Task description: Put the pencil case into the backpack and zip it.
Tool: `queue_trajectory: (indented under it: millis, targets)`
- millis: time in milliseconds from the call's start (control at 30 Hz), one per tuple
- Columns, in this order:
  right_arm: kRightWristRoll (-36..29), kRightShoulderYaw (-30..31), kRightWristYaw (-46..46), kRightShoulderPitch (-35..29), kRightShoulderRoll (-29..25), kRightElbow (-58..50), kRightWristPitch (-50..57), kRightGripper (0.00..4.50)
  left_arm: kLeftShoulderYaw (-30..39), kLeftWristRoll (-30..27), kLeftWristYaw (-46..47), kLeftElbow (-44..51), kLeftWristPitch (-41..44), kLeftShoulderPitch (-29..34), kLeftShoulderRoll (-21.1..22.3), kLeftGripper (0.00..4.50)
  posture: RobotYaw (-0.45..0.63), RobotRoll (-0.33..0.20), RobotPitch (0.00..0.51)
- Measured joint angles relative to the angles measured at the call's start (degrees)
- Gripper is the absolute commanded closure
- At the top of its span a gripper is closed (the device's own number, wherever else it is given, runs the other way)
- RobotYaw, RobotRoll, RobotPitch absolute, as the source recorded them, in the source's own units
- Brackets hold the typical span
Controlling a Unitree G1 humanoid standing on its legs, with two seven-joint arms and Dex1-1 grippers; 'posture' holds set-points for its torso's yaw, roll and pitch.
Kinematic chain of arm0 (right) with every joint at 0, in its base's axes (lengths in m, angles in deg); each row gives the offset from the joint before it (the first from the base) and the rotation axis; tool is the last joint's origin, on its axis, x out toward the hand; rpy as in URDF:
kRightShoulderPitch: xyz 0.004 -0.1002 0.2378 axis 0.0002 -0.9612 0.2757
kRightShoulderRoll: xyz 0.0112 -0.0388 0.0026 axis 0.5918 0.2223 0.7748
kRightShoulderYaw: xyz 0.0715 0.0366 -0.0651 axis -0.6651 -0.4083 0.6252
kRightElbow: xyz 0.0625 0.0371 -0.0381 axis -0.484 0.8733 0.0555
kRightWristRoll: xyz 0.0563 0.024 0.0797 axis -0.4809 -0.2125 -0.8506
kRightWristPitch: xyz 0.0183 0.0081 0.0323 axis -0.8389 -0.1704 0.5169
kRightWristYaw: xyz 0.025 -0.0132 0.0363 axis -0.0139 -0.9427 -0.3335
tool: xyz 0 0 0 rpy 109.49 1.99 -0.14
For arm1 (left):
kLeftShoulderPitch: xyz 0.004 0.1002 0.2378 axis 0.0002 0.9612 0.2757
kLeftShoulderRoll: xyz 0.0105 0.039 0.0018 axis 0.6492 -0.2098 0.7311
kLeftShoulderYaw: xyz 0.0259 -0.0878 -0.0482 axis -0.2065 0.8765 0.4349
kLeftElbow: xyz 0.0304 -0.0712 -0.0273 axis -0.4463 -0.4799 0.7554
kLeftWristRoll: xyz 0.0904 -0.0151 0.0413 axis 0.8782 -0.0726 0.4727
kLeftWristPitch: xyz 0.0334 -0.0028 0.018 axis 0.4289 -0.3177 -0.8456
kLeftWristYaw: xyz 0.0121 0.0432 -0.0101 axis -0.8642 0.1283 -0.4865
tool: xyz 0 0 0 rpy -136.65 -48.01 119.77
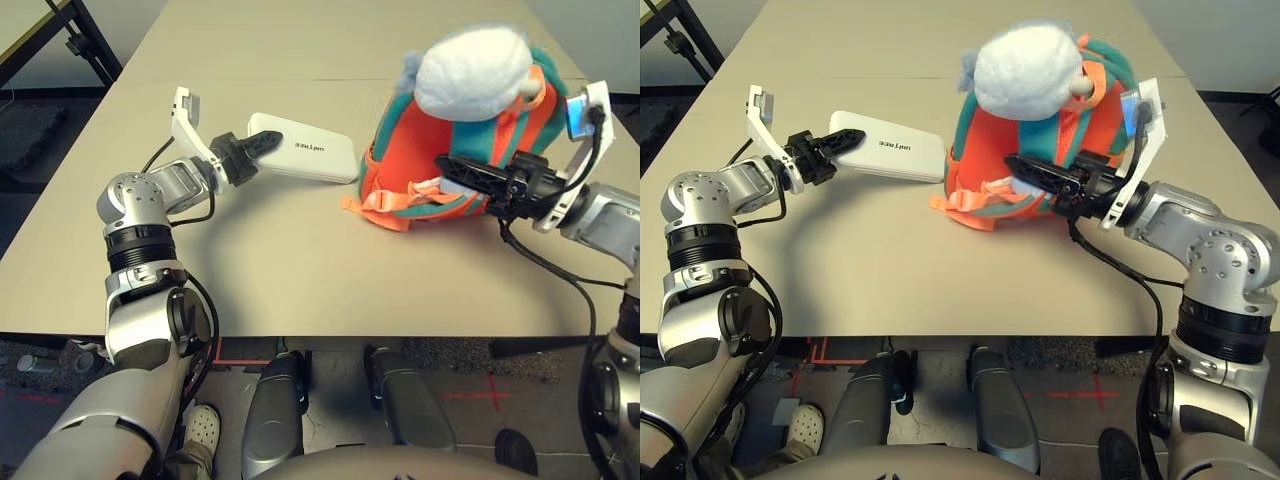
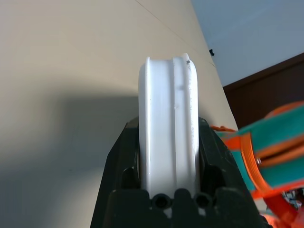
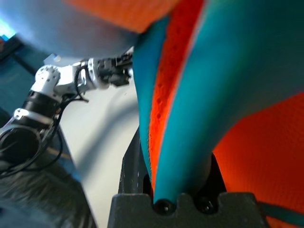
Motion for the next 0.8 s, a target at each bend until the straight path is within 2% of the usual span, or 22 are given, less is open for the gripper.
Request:
queue_trajectory:
  millis: [133,300,600,800]
  targets:
    - [0.15,0.55,-0.6,-2.77,-0.14,-1.74,-1.39,4.18,-0.48,0.01,-0.19,-0.65,-0.56,-0.28,-0.03,3.15,-0.16,0.0,0.162]
    - [4.99,4.91,-0.66,-5.84,-0.32,-2.28,-6.1,4.18,-1.79,0.02,-0.67,-0.74,-0.8,-1.1,-0.02,3.15,-0.15,0.0,0.163]
    - [11.27,9.06,0.05,-5.93,-0.75,-0.11,-12.42,4.18,-3.68,0.11,-3.01,-0.03,-1.76,-3.75,1.67,3.15,-0.13,0.0,0.171]
    - [12.89,10.87,0.61,-5.58,-0.72,1.23,-14.14,4.18,-5.19,0.16,-7.01,2.01,-3.57,-7.39,5.24,3.15,-0.12,0.0,0.178]
